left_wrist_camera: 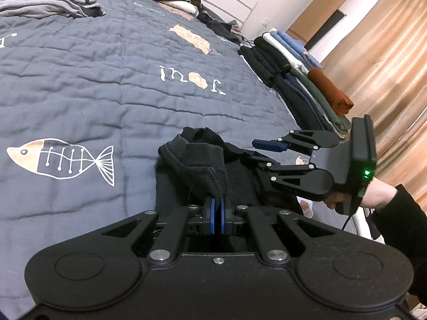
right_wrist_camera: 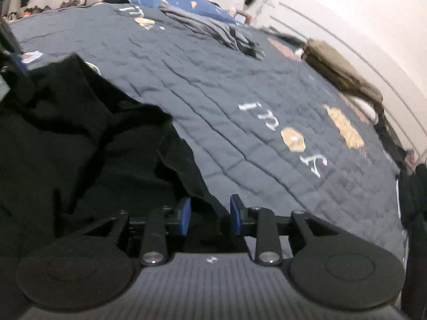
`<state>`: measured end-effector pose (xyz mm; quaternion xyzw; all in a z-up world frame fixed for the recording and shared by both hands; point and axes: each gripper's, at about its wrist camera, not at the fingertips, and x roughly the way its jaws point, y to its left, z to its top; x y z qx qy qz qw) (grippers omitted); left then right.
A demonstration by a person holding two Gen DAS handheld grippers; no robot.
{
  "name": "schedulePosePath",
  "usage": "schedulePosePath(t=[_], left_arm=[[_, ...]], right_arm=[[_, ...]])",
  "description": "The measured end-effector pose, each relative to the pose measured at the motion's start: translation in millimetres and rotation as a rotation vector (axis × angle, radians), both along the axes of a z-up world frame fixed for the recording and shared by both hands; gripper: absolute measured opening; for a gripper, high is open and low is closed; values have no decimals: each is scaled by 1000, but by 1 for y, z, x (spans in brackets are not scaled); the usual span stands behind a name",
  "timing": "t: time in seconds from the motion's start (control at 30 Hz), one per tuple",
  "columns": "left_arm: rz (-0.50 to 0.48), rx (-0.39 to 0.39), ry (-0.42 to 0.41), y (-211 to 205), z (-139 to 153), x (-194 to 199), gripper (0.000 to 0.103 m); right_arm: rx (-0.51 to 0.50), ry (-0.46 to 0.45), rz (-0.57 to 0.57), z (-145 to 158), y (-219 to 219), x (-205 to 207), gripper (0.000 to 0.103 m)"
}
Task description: Fold clothes
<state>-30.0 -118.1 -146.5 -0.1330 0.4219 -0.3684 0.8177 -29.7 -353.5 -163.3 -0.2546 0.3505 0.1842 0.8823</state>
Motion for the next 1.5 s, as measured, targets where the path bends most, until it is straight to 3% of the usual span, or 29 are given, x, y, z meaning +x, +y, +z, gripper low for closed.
schedulePosePath(t=[0.07,0.2,0.37,0.57,0.67,1.03,1.17,1.23,1.3,1.43,1.5], left_arm=[[1,0,0,0,0,0,5],[4,-1,0,-1,0,0,5],[3,-3,2,0,-1,1,5],[4,-3,3,0,-1,0,5],[4,-2,6,-2,-2,0,5],[0,7,4,-6,-3,-1,5],[5,4,6,-6,-3,0,5],[13,-3,8,-5,-4,1,5],[23,-9,8,-4,-4,1,5],[34,-30,5,-3,-3,1,5],[41,-38,6,-4,-3,1,5]], right_arm=[[125,65,-67,0,-16,13,28],[296,72,-370,-1,-61,37,26],[411,74,-441,17,-90,22,28],[665,138,-563,34,-119,-26,40],[741,164,-655,24,-117,-42,43],[726,217,-734,-23,-98,-38,43],[847,196,-781,-20,-112,-47,7],[922,170,-786,-11,-122,-54,6],[933,128,-767,2,-123,-62,6],[873,105,-731,1,-117,-60,6],[767,102,-730,-7,-112,-52,9]])
